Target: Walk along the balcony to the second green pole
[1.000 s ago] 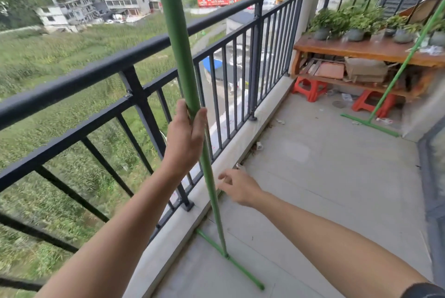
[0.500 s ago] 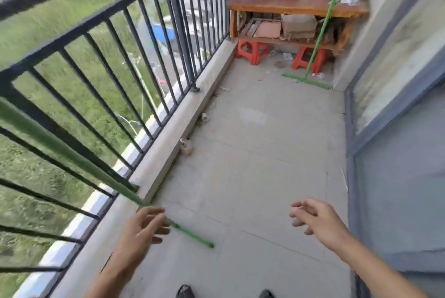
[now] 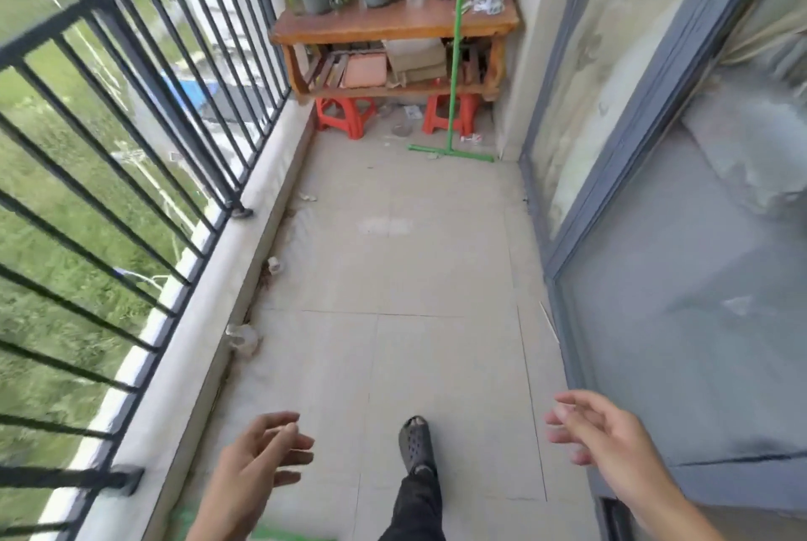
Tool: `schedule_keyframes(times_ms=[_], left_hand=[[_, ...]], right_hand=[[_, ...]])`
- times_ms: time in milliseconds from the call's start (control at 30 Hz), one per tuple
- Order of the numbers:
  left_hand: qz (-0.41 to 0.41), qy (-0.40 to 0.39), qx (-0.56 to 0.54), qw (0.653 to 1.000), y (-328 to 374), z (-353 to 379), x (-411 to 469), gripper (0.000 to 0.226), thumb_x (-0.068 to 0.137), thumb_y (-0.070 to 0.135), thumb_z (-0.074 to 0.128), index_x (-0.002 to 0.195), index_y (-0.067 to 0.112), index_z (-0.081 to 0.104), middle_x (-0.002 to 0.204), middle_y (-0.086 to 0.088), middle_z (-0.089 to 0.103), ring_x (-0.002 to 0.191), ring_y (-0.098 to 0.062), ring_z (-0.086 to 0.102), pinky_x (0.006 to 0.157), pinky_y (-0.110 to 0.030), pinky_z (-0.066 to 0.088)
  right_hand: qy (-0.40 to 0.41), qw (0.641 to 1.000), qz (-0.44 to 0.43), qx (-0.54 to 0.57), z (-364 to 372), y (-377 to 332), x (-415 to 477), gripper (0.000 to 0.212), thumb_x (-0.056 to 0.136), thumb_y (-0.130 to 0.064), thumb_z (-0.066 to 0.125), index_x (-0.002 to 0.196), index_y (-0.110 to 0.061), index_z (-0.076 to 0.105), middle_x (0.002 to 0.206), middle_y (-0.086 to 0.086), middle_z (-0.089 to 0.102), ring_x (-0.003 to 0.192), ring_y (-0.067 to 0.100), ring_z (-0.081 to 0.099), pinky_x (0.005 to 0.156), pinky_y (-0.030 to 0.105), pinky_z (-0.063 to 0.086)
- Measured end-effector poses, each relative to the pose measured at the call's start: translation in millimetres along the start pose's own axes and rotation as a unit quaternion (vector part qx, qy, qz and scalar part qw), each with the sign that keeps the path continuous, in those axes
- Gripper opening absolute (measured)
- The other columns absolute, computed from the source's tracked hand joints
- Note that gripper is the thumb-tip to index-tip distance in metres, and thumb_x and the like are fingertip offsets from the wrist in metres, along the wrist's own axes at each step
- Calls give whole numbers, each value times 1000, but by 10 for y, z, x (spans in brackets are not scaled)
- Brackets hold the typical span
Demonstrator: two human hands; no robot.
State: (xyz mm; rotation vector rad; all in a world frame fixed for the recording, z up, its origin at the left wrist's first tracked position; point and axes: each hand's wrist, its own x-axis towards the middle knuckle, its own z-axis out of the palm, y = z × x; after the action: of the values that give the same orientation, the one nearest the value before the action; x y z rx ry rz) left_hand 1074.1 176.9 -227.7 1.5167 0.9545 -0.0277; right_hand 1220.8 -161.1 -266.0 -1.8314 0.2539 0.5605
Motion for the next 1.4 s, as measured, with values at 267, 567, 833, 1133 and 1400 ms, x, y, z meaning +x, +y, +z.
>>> schedule_keyframes(times_ms=[267,567,833,1133,1400], left_hand=[[56,-67,28,996,1431,600,1487,17,93,2,49,106,-5,59,83,-24,68,72,-33,63,62,-35,46],[69,-76,64,993,2497,1123,2776,15,92,1,51,102,-3,62,78,-20,71,68,-31,66,61,-35,49],[43,-45,65,996,3477,1859,4021,16,92,2,52,102,-3,63,82,-24,72,70,-33,68,62,-36,51],[81,-5,37,996,4689,2583,5236,13,91,4,54,99,4,65,80,-19,75,75,-32,72,63,-38,54],[24,-6,21,999,5341,2978,6596,15,91,2,54,100,-3,64,81,-25,72,80,-43,69,66,-40,51]], right_hand=[[75,995,-9,65,-163,-1031,1181,12,91,-5,62,100,-10,68,83,10,78,60,12,73,58,34,49],[92,991,8,98,-155,-1719,2480,12,90,-4,62,96,-12,68,72,1,79,58,13,73,57,33,45],[103,991,6,87,-565,-2541,4330,11,88,-6,66,96,-13,70,74,2,79,73,31,73,59,33,46],[31,995,-82,42,-680,-4233,6148,10,90,-10,64,99,-12,68,87,11,78,80,30,74,58,32,49],[45,997,-49,38,-668,-4727,7556,11,89,-7,65,99,-9,69,80,8,79,76,32,75,58,34,47]])
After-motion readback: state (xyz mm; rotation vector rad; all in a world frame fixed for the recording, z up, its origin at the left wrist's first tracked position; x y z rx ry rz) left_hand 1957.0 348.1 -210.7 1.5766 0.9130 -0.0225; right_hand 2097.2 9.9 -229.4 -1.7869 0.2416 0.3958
